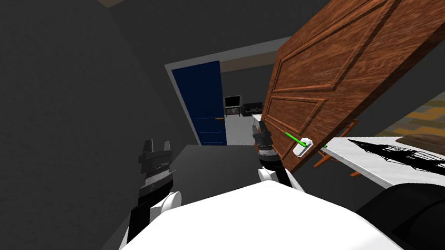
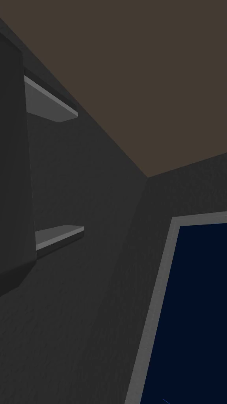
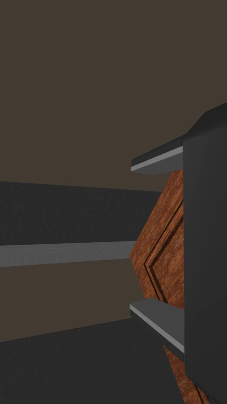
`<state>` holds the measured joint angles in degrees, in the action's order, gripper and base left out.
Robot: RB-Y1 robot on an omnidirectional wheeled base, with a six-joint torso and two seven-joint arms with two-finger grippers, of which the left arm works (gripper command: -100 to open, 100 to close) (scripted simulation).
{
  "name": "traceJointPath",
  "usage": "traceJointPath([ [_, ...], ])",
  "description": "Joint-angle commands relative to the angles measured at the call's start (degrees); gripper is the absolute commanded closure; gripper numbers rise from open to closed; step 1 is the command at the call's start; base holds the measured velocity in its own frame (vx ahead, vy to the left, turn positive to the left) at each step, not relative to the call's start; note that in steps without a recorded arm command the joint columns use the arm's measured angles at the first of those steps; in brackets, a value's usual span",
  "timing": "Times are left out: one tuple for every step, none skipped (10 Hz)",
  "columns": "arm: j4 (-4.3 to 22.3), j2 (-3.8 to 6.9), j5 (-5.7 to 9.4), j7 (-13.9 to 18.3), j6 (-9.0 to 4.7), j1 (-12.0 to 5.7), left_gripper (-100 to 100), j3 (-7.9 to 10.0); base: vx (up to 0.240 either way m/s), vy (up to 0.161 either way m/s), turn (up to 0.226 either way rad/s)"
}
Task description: Pull the door open
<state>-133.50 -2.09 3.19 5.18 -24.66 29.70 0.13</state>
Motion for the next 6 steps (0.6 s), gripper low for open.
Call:
traceJointPath([
  [1.79, 0.86, 0.07, 0.16, 0.15, -0.89, -100, 0.04, 0.089, -0.026, -0.063],
  [2.87, 1.33, 0.11, 0.25, 0.23, -1.42, -100, 0.06, 0.143, -0.054, -0.079],
  [4.11, 1.86, 0.15, 0.36, 0.34, -2.04, -100, 0.09, 0.137, -0.047, -0.054],
  [5.65, 2.46, 0.21, 0.49, 0.46, -2.8, -100, 0.12, 0.18, -0.029, -0.064],
  [7.26, 3.08, 0.27, 0.63, 0.59, -3.6, -100, 0.16, 0.173, -0.043, -0.074],
  [8.22, 3.42, 0.31, 0.72, 0.67, -4.08, -100, 0.18, 0.141, -0.042, -0.06],
])
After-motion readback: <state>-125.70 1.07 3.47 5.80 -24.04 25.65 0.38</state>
